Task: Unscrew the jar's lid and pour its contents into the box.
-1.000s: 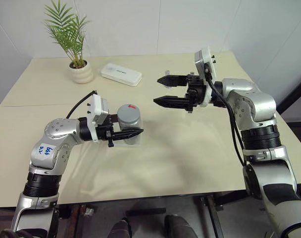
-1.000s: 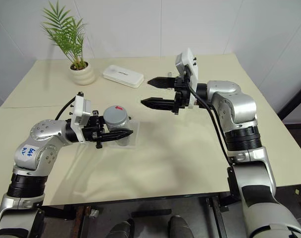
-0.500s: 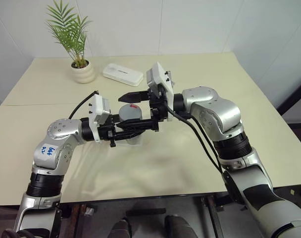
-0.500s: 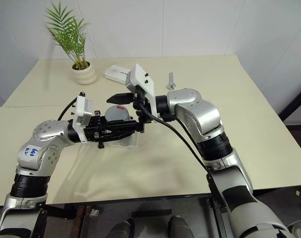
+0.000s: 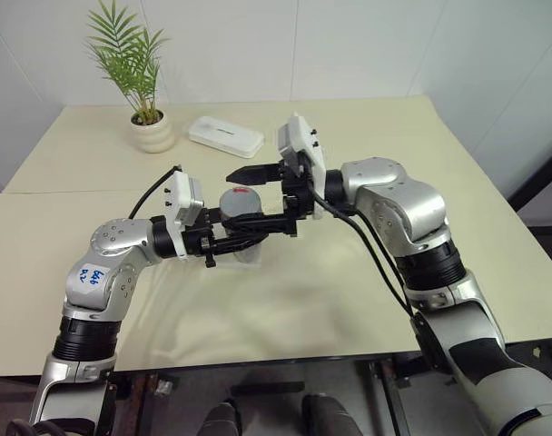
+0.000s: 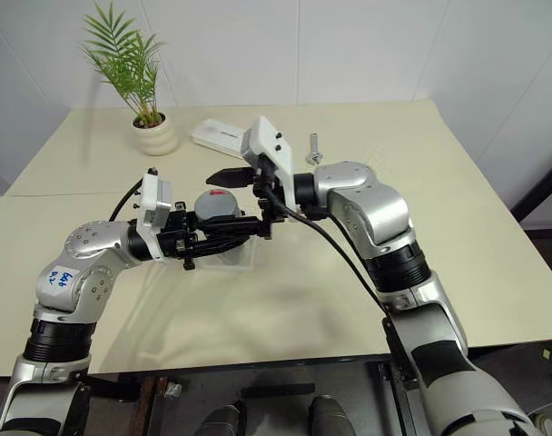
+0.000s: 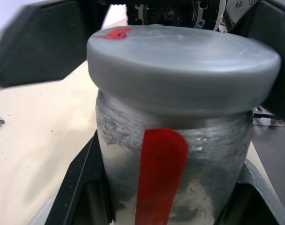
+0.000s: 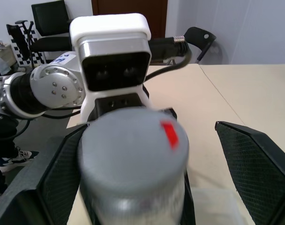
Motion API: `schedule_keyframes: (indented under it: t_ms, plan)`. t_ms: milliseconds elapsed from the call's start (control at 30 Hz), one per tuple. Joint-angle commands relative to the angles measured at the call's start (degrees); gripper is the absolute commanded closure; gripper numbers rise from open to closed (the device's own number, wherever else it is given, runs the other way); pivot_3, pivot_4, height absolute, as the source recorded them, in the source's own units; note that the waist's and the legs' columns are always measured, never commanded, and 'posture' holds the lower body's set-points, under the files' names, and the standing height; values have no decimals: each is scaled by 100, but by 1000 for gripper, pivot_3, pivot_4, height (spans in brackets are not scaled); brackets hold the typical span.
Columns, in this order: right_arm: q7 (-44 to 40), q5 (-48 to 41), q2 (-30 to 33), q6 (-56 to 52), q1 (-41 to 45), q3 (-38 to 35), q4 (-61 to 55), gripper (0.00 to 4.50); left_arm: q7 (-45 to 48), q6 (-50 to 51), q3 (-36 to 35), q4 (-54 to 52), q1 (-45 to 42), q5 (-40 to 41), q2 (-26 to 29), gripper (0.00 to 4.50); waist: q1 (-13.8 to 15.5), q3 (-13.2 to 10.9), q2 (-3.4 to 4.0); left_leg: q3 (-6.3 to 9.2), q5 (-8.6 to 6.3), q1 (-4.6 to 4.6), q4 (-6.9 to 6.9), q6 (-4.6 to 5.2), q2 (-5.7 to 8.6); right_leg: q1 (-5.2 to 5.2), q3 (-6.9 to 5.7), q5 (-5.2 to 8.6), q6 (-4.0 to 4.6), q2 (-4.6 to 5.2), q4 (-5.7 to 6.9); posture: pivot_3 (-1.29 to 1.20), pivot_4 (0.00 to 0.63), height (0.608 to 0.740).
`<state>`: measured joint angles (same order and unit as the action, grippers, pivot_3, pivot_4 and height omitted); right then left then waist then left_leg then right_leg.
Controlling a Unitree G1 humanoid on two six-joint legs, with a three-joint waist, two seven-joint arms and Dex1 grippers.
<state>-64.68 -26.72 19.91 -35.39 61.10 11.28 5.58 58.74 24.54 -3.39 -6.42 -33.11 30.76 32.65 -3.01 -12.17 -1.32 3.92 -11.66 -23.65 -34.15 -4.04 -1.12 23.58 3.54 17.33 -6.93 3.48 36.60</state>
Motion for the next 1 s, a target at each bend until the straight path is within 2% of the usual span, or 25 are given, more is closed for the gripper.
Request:
schedule_keyframes:
  t_ms: [33, 367, 633, 1000]
  plan:
    - [-83, -130, 198, -38, -31, -256, -195, 15, 69, -96, -119, -187, -44, 173, 5, 2566, -14, 0, 0, 0, 0, 0, 0, 0, 0, 0, 0, 0, 0, 0, 0, 0, 150, 740]
    - [-349, -432, 302, -214, -52, -291, -304, 15, 77, -141, -136, -202, -3, 219, -10, 2566, -13, 0, 0, 0, 0, 2, -1, 0, 0, 0, 0, 0, 0, -1, 3, 0, 150, 740]
    - [-219, -651, 77, -380, 202, -423, -203, 15, 54, -40, -219, -260, 88, 286, 58, 2566, -19, 0, 0, 0, 0, 3, 0, 0, -1, 0, 1, 0, 0, -1, 4, 0, 150, 740]
    - [-95, -504, -194, -454, 195, -114, -332, 15, 130, 189, -182, -368, 121, 460, 130, 2566, -14, 0, 0, 0, 0, 2, 0, 0, 0, 0, 0, 0, 0, -1, 3, 0, 150, 740]
